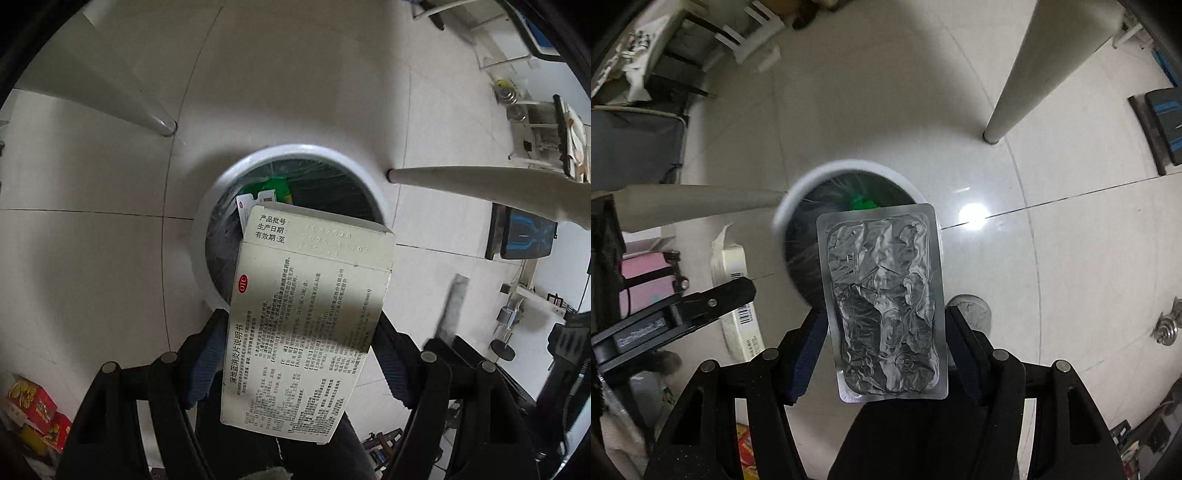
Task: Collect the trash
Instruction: 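Carry the leaflet and foil blister down to the bin and release both, then raise both tools from the bin back over the table, then grasp the clear pill blister with the right tool while the left tool grasps the white medicine box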
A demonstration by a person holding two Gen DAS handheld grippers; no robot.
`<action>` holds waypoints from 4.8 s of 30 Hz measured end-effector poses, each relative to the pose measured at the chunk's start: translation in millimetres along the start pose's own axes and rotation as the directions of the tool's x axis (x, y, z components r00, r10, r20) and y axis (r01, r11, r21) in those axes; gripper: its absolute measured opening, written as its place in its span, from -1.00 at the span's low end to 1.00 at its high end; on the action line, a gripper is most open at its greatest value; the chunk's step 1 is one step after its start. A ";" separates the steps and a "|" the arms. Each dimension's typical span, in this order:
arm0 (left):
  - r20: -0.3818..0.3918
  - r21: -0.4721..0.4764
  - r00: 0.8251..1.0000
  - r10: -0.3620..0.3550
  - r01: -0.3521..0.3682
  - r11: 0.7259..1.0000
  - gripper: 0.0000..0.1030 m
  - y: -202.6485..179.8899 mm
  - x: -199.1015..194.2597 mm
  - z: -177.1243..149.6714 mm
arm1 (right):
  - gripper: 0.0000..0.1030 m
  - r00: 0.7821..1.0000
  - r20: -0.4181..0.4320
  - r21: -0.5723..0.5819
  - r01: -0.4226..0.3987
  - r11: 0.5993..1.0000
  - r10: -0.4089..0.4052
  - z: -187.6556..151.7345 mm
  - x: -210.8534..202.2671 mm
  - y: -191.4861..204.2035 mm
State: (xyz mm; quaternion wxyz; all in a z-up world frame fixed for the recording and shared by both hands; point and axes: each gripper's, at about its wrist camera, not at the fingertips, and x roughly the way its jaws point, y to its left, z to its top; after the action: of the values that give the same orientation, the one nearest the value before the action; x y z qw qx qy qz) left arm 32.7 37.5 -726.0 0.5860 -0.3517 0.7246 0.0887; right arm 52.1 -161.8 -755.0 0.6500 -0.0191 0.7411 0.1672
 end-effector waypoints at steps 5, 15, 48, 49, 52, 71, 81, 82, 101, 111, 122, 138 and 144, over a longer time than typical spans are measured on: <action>-0.018 -0.010 1.000 0.002 -0.002 1.000 0.47 2.4 15.4 6.2 | 0.29 0.999 -0.038 -0.011 0.001 1.000 -0.001 12.3 47.3 -7.4; 0.019 -0.011 0.999 0.050 -0.050 0.999 0.89 11.7 -0.8 -1.5 | 0.96 0.994 -0.080 -0.042 -0.081 0.996 0.077 11.6 66.0 -5.2; 0.263 0.054 0.940 0.218 -0.240 0.969 0.89 -47.7 -212.6 -151.7 | 0.97 0.991 0.105 -0.201 0.105 0.974 -0.085 -64.9 -201.0 42.0; 0.268 0.054 0.938 0.219 -0.242 0.969 0.89 -49.3 -224.4 -158.4 | 0.97 0.990 0.111 -0.206 0.106 0.973 -0.084 -69.4 -215.2 45.4; 0.287 0.062 0.933 0.216 -0.243 0.968 0.89 -55.7 -257.7 -178.5 | 0.97 0.989 0.123 -0.216 0.101 0.971 -0.076 -84.9 -256.8 56.4; 0.579 0.052 0.794 0.186 -0.264 0.963 1.00 -91.1 -438.9 -186.3 | 0.97 0.949 0.306 -0.172 -0.015 0.985 0.068 -92.7 -479.5 119.7; 0.613 -0.113 0.724 0.318 -0.318 0.941 1.00 -130.5 -456.6 -63.4 | 0.97 0.935 0.353 -0.050 -0.022 0.999 0.038 71.7 -511.9 100.9; 0.602 -0.133 0.725 0.334 -0.321 0.938 1.00 -131.6 -455.2 -52.8 | 0.97 0.938 0.344 -0.012 -0.033 0.999 0.036 104.0 -509.5 90.6; 0.344 -0.204 0.820 0.458 -0.411 0.888 1.00 -198.2 -364.2 118.5 | 0.97 0.931 0.253 -0.589 0.364 0.722 -0.262 374.9 -416.6 114.3; 0.334 -0.170 0.824 0.457 -0.425 0.889 1.00 -219.5 -355.6 138.3 | 0.76 0.947 0.175 -0.692 0.313 0.651 -0.270 408.6 -387.6 119.3; 0.374 -0.195 0.831 0.411 -0.362 0.911 1.00 -222.3 -405.0 162.7 | 0.24 0.982 0.146 -0.480 0.179 0.859 -0.123 441.1 -418.3 95.1; 0.419 -0.174 0.887 0.195 -0.132 0.976 1.00 -274.7 -500.4 370.7 | 0.26 0.963 0.267 -0.006 0.040 0.999 -0.037 581.7 -449.5 63.8; 0.341 -0.144 0.903 0.262 -0.226 0.964 0.98 -281.5 -464.4 407.0 | 0.35 0.966 0.248 0.025 0.073 0.997 -0.076 597.5 -436.0 62.9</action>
State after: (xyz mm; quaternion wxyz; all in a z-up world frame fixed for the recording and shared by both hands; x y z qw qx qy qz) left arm 556.3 238.5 -343.8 0.6734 -0.2653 0.6391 0.2601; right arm 675.7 -21.9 -377.4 0.7437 -0.0209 0.6538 0.1380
